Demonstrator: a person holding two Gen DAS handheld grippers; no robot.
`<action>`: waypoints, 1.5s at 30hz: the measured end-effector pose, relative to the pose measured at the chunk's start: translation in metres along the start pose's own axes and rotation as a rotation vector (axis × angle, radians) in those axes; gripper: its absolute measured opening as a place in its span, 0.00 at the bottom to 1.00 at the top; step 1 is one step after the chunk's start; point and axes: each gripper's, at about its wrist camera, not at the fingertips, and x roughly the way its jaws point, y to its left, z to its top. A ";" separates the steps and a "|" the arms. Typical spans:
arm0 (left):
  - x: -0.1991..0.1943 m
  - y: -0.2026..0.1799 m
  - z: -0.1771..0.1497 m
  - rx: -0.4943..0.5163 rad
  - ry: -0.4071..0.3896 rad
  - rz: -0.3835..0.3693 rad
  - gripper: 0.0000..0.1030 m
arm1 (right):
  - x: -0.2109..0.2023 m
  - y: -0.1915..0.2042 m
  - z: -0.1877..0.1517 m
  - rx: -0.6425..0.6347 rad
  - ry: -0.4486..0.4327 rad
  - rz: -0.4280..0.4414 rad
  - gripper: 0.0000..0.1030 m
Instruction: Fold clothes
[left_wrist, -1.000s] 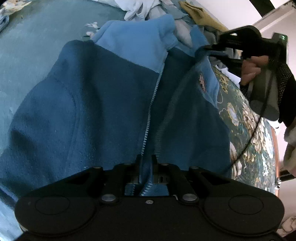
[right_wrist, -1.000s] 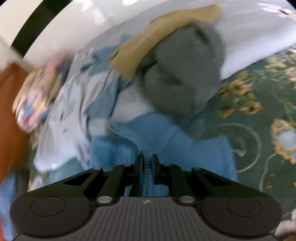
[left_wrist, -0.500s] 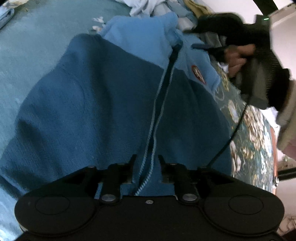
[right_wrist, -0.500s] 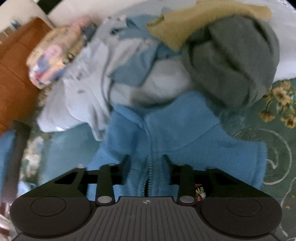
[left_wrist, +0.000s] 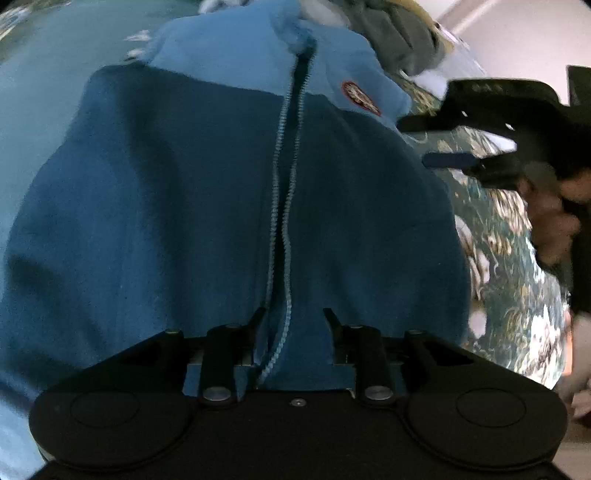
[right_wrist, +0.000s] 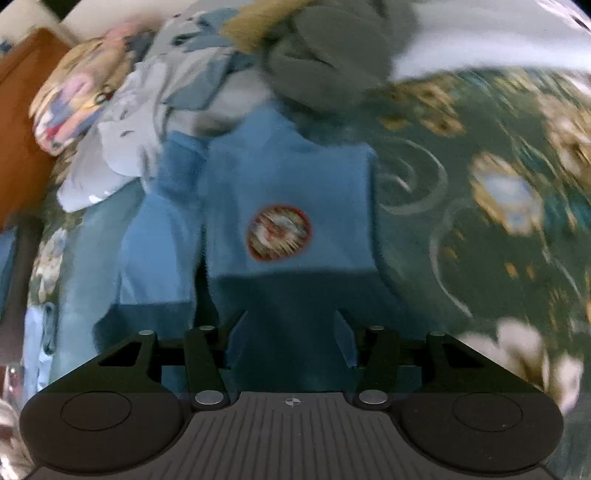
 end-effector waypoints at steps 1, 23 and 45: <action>0.004 0.000 0.003 0.006 0.013 -0.011 0.27 | -0.003 -0.003 -0.004 0.014 0.000 -0.004 0.46; -0.010 0.021 -0.006 -0.108 0.071 0.003 0.04 | -0.035 -0.034 -0.054 0.160 -0.044 -0.042 0.47; -0.067 0.025 0.203 0.254 -0.242 0.080 0.93 | -0.016 0.007 0.086 -0.327 -0.138 0.013 0.71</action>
